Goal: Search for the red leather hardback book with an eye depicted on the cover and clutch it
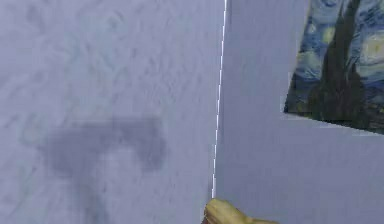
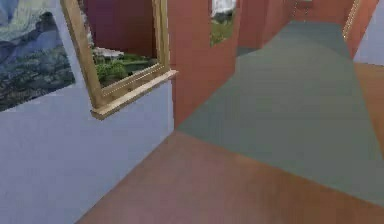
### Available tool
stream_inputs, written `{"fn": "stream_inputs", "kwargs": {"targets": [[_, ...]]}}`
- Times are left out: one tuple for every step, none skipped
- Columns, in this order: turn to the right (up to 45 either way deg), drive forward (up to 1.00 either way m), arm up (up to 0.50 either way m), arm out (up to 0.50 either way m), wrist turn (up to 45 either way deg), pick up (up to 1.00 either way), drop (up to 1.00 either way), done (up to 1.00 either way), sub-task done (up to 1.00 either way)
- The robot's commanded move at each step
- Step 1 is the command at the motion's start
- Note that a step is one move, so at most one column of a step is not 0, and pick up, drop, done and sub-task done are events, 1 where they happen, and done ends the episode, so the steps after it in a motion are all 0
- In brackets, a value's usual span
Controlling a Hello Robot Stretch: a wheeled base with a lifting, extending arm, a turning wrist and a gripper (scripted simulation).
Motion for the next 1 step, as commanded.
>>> {"fn": "stream_inputs", "kwargs": {"targets": [[45.0,0.0,0.0,0.0,0.0,0.0,0.0,0.0,0.0]]}}
